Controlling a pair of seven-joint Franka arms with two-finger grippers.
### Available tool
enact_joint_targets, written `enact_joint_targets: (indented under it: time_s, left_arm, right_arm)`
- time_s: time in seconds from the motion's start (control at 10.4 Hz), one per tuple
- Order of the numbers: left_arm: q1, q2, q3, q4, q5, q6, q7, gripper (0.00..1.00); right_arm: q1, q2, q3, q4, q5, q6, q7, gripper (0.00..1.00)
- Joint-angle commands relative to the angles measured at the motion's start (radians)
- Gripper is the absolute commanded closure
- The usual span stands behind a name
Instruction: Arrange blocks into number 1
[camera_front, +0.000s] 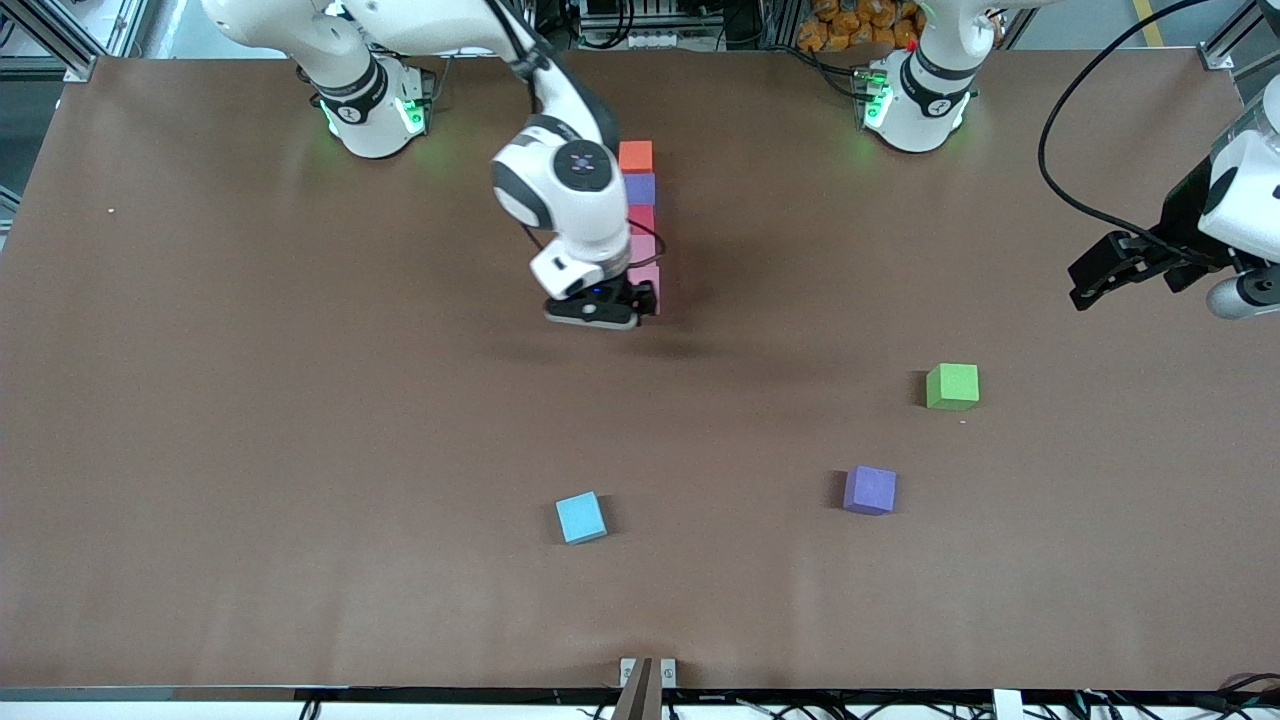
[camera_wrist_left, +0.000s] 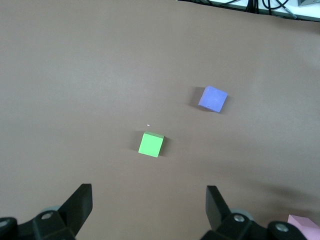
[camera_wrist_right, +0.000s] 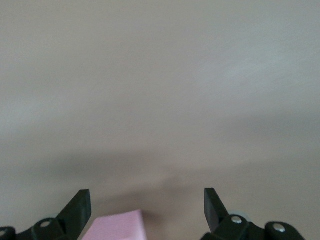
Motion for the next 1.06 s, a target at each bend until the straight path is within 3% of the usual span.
enact_joint_targets:
  time_s: [0.0, 0.19, 0.48, 0.77, 0.96]
  left_arm:
    - [-0.004, -0.031, 0.007, -0.021, 0.007, -0.014, 0.024, 0.00]
    - [-0.007, -0.031, 0.007, -0.021, 0.007, -0.011, 0.023, 0.00]
    - [-0.007, -0.034, 0.005, -0.017, -0.004, -0.017, 0.023, 0.00]
    - [0.003, -0.031, 0.005, -0.016, -0.007, -0.019, 0.023, 0.00]
    - [-0.003, -0.029, 0.004, -0.016, -0.037, -0.025, 0.030, 0.00]
  right_arm:
    - [-0.166, -0.212, 0.051, -0.151, 0.004, -0.052, -0.112, 0.00]
    - [-0.266, -0.289, 0.051, -0.081, 0.004, -0.266, -0.268, 0.00]
    - [-0.437, -0.316, 0.051, 0.092, 0.015, -0.531, -0.453, 0.00]
    - [-0.581, -0.315, 0.030, 0.258, 0.093, -0.740, -0.598, 0.00]
    - [-0.658, -0.312, 0.013, 0.328, 0.096, -0.805, -0.701, 0.00]
